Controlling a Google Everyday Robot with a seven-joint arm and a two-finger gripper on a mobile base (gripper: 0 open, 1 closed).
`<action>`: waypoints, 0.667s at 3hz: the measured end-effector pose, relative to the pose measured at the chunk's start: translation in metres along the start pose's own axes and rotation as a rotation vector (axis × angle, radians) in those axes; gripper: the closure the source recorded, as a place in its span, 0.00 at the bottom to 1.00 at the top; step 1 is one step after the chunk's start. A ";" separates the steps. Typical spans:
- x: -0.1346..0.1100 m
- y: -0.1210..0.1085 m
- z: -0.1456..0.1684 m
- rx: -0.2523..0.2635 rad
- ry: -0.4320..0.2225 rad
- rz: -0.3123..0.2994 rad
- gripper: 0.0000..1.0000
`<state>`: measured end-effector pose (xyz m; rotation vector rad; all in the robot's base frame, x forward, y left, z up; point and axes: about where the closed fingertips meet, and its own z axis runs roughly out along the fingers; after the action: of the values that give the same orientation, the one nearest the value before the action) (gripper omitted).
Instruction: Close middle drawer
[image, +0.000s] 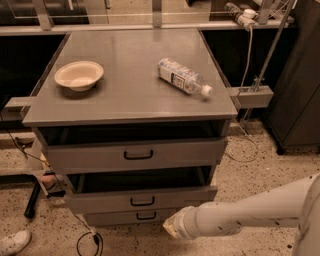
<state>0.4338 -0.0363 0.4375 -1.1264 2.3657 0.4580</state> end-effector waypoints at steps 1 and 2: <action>-0.011 -0.012 0.003 0.040 -0.051 0.020 1.00; -0.019 -0.036 0.006 0.131 -0.088 0.052 1.00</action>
Offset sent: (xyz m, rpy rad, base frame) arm 0.0742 -0.0159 0.0027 -0.0119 -0.2001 -0.2210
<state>0.4741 -0.0431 0.4398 -0.9688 2.3160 0.3575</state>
